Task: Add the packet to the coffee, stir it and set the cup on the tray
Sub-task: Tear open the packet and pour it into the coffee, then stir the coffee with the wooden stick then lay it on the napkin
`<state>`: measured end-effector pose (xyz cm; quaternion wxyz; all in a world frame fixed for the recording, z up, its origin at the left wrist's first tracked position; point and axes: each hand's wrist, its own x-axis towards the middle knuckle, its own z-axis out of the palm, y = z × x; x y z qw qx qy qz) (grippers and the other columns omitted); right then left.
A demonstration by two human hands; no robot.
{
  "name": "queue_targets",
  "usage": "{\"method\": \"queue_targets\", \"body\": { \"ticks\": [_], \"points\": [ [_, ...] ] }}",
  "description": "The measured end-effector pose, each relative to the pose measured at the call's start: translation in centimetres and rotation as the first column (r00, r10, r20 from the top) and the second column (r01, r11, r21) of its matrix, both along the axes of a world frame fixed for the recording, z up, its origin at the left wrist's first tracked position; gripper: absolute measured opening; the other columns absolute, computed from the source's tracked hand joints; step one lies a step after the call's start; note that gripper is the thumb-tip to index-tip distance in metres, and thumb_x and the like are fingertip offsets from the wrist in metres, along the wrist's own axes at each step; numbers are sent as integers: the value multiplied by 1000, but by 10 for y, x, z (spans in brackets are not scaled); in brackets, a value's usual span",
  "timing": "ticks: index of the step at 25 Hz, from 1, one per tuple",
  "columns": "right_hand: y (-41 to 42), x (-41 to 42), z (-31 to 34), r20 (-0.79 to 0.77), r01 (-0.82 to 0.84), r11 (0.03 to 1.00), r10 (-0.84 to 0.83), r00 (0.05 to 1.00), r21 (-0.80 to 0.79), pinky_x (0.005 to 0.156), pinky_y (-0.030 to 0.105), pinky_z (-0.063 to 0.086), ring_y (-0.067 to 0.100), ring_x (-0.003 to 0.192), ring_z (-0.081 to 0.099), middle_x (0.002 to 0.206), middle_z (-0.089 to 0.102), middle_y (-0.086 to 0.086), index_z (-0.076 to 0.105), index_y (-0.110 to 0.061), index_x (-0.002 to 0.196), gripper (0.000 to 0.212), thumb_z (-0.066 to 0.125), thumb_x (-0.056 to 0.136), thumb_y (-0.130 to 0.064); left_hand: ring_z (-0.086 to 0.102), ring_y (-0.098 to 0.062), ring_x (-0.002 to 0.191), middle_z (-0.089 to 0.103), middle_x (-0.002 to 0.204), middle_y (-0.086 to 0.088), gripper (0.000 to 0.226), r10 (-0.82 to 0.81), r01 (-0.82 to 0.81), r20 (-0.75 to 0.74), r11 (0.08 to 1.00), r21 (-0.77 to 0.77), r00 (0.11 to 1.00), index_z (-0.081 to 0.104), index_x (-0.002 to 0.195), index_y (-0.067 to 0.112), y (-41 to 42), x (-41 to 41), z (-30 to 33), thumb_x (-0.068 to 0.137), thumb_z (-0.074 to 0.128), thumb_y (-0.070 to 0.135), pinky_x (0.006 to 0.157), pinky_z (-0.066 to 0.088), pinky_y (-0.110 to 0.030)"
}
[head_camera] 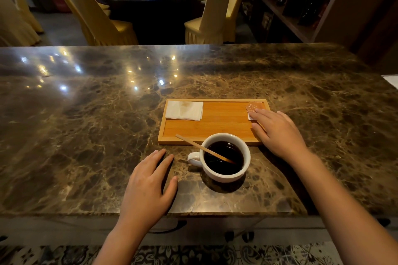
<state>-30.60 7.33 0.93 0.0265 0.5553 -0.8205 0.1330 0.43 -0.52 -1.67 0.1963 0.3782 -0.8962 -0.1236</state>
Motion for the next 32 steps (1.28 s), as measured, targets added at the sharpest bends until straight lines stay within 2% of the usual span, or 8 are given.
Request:
{"method": "queue_targets", "body": {
  "ticks": [5, 10, 13, 16, 20, 24, 27, 32],
  "points": [
    [0, 11, 15, 48, -11, 996, 15, 999, -86, 107, 45, 23, 20, 126, 42, 136, 52, 4, 50, -20, 128, 36, 46, 94, -30, 43, -24, 126, 52, 133, -11, 49, -4, 4, -3, 1000, -2, 1000, 53, 126, 14, 0, 0, 0, 82, 52, 35, 102, 32, -40],
    [-8, 60, 62, 223, -215, 940, 276, 935, -265, 88, 33, 42, 17, 103, 57, 113, 66, 4, 63, -15, 112, 26, 59, 87, -23, 43, -24, 126, 52, 133, -11, 49, -2, 2, -5, 1000, -9, 1000, 53, 126, 13, 0, 1, -1, 82, 53, 35, 102, 30, -38],
    [-19, 97, 78, 231, -353, 909, 400, 887, -220, 80, 31, 47, 12, 91, 57, 108, 67, 0, 62, -19, 112, 30, 62, 84, -30, 43, -25, 126, 52, 133, -11, 49, -4, 4, -11, 1000, -10, 1000, 53, 126, 13, 0, 1, 0, 82, 53, 34, 102, 30, -37],
    [-33, 124, 74, 97, -409, 903, 422, 902, -131, 78, 34, 46, 18, 97, 57, 105, 68, 2, 61, -18, 112, 33, 60, 84, -36, 42, -24, 127, 52, 134, -11, 49, -7, 7, -15, 1000, -8, 1000, 53, 126, 13, 0, 1, -1, 83, 53, 34, 102, 30, -38],
    [-48, 140, 65, -33, -392, 919, 391, 920, -46, 62, 29, 37, 23, 83, 60, 87, 69, 3, 63, -15, 96, 23, 58, 85, -34, 41, -24, 127, 51, 134, -11, 49, -8, 8, -14, 1000, -5, 1000, 53, 127, 13, 0, 1, -1, 83, 53, 35, 103, 29, -36],
    [-44, 140, 64, 62, -373, 924, 379, 923, -86, 60, 30, 42, 24, 79, 61, 85, 69, 4, 63, -15, 90, 11, 57, 87, -23, 42, -25, 127, 52, 134, -12, 49, -9, 9, -10, 1000, -1, 1000, 53, 126, 13, 0, 1, -1, 83, 53, 34, 103, 29, -37],
    [-34, 131, 71, 174, -339, 925, 367, 914, -170, 64, 32, 49, 15, 77, 59, 88, 70, -1, 66, -19, 91, 9, 61, 85, -23, 42, -25, 127, 52, 133, -12, 49, -7, 7, -13, 1000, -4, 1000, 53, 126, 12, 0, 1, -1, 82, 53, 34, 102, 29, -37],
    [-9, 94, 85, 353, -184, 931, 295, 888, -315, 59, 15, 42, -3, 66, 55, 72, 63, -13, 67, -17, 79, 11, 61, 85, -24, 43, -26, 126, 52, 133, -12, 49, -4, 4, -18, 1000, 0, 1000, 54, 126, 12, 0, 1, 0, 82, 53, 35, 102, 29, -38]
  ]
}}
